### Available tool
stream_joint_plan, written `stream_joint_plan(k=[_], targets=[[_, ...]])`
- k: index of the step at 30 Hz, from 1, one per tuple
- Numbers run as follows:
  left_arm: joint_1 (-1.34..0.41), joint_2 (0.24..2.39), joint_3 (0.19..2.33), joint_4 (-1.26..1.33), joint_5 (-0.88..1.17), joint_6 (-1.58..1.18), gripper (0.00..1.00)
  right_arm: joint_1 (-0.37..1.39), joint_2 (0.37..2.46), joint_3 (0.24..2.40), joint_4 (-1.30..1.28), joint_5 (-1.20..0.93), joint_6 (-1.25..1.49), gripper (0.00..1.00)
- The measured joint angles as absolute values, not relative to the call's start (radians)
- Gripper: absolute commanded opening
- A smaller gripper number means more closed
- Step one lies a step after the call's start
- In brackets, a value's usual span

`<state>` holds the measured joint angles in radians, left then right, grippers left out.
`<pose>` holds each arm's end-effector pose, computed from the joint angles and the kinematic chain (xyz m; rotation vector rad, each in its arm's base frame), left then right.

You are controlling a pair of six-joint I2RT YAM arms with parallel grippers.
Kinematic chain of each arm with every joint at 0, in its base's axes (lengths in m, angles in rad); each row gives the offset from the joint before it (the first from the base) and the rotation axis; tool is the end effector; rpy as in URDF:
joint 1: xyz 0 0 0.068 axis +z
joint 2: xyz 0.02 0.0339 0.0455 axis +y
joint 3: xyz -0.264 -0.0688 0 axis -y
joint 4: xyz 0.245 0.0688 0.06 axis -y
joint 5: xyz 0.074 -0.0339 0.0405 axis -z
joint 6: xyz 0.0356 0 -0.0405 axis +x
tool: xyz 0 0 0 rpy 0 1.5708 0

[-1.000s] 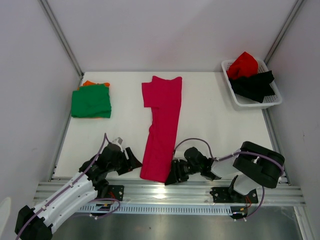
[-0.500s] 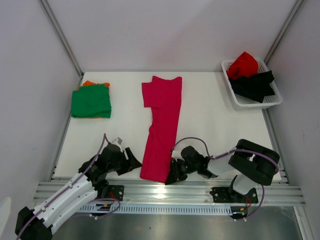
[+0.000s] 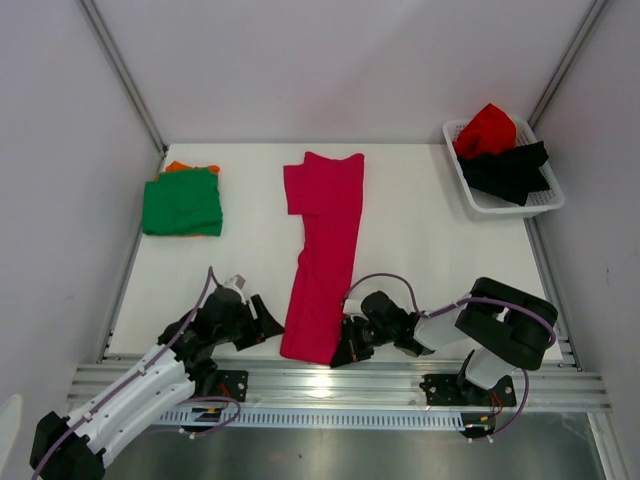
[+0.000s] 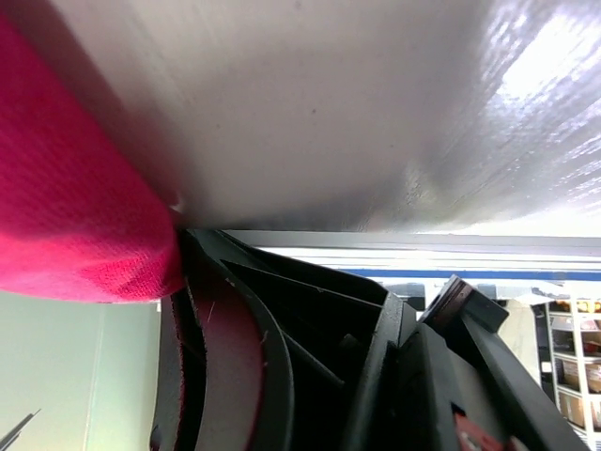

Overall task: Fold and stack the t-shirts
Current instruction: Grab the bottom of the folded rectangular tshirt with both arms

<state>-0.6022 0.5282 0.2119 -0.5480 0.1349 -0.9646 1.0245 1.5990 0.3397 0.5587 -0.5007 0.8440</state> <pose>0.0916 -0.0688 0.1442 -0.4075 2.5858 -0.8062 0.1101 0.2140 0.0947 -0.5538 2.6168 1.3965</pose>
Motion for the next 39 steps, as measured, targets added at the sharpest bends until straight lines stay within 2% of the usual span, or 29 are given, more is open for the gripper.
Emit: stream_joint_plan(k=[9,23,39], targets=[[-0.607,0.572,0.183,-0.456,0.220,-1.006,0.71,1.024,1.607,0.343,0.562,-0.506,0.844,0.02],[-0.633,0.805,0.184,-0.225,0.337,-1.055,0.71,1.017,1.607,0.351,0.542,-0.517,0.829,0.02],[-0.660,0.881,0.251,-0.333,0.342,-1.054,0.68,0.960,1.594,0.409,0.408,-0.585,0.775,0.02]])
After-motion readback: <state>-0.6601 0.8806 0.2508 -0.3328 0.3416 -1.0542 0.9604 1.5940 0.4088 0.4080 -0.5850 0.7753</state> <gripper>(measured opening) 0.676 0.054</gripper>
